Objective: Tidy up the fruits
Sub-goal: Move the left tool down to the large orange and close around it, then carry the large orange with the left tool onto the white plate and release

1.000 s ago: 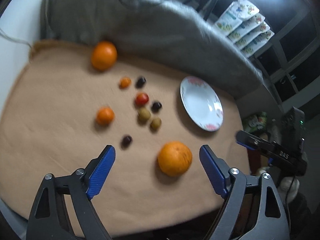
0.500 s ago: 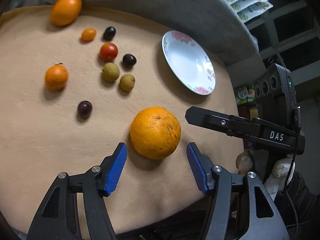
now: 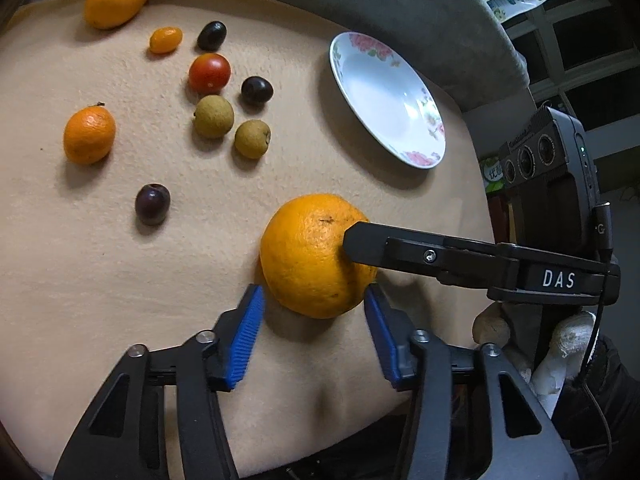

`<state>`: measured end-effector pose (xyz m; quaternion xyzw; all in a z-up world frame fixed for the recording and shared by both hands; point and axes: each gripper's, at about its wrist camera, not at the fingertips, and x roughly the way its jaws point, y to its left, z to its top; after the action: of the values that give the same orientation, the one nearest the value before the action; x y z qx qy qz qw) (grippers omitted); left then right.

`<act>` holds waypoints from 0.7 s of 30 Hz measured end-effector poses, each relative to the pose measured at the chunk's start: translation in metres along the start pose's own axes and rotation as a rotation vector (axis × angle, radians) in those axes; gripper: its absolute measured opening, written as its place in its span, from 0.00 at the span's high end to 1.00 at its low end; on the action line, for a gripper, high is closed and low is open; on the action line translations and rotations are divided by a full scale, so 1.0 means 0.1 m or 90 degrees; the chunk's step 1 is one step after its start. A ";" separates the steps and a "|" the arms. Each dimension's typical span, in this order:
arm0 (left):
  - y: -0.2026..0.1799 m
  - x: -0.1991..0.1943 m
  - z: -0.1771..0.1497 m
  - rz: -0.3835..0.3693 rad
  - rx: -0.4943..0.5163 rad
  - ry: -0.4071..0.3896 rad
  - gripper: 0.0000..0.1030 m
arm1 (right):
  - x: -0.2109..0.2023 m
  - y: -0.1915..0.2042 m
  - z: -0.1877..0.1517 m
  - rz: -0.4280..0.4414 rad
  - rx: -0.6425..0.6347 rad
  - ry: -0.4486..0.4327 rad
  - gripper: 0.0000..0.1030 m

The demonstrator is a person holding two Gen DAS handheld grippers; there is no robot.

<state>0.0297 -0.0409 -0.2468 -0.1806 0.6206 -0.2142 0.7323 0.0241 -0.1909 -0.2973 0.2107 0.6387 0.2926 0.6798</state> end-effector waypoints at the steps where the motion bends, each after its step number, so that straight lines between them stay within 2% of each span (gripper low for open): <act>1: -0.01 0.03 0.01 -0.002 0.001 0.001 0.56 | 0.01 0.00 0.00 0.001 -0.001 0.003 0.37; 10: -0.09 0.04 0.00 0.010 0.035 -0.005 0.58 | 0.00 0.01 0.00 0.005 -0.005 -0.003 0.39; 21: -0.23 -0.03 0.07 0.012 0.062 -0.027 0.59 | -0.14 0.11 0.05 -0.003 -0.028 -0.038 0.40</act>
<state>0.0339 -0.0588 -0.2304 -0.1438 0.5955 -0.2335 0.7551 0.0270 -0.1915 -0.2795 0.2026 0.6123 0.2985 0.7035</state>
